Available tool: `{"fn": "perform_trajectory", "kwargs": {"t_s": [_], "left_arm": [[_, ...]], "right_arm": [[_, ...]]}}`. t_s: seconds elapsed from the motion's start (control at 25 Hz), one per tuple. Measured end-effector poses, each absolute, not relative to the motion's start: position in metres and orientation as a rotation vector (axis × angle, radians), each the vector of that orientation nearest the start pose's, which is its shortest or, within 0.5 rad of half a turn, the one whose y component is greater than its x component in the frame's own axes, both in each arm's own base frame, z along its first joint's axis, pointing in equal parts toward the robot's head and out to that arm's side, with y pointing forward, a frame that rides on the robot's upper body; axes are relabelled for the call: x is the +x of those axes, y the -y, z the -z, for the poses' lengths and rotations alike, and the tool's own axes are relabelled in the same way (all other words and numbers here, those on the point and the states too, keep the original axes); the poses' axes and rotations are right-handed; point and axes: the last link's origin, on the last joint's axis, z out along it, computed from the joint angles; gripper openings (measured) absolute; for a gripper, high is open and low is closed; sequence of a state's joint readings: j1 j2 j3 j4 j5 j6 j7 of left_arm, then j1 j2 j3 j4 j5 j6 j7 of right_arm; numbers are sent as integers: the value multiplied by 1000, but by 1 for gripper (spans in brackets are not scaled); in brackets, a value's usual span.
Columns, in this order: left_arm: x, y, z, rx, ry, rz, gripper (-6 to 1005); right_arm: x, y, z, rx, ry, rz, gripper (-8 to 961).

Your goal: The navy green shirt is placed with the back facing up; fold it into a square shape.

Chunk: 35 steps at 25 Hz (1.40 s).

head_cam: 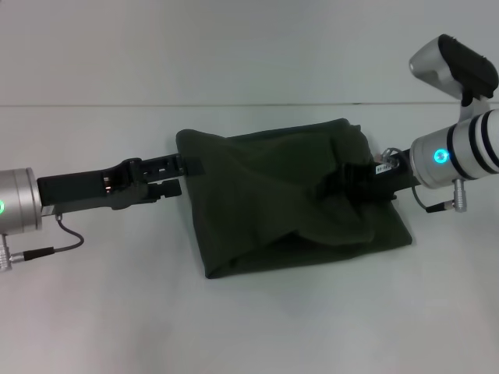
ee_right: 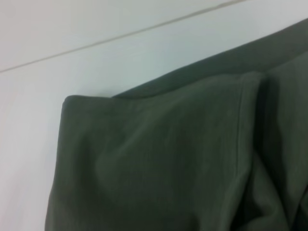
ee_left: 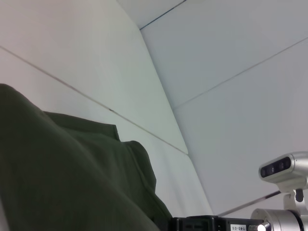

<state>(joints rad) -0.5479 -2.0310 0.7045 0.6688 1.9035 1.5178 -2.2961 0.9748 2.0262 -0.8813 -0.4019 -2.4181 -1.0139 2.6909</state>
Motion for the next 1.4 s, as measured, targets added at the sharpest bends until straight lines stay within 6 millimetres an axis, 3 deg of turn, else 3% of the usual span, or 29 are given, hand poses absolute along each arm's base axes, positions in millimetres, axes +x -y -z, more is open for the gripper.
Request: {"fn": "perform_trajectory", "kwargs": {"t_s": [0.12,0.56,1.0,1.08,1.32,1.4], "left_arm": [[-257,-353,-27,-2285,1789,946,948],[-257,-353,-26,-2267,1804,965,948],[-256,-352,-25,-2270,1811,982,948],[-256,-352,-25,-2269,1813,985,948],[-256,-352,-25,-2268,1814,989,948],[-256,-352,-26,-2265,1813,995,948]], "right_arm": [[209,-438,41,-2135,-1764,-154,508],[213,-437,40,-2120,-1769,-146,55],[219,-434,39,-2111,-1777,-153,27],[219,-434,41,-2110,-1775,-156,241],[218,-431,49,-2116,-1776,-145,447],[218,-431,50,-2117,-1773,-141,454]]}}
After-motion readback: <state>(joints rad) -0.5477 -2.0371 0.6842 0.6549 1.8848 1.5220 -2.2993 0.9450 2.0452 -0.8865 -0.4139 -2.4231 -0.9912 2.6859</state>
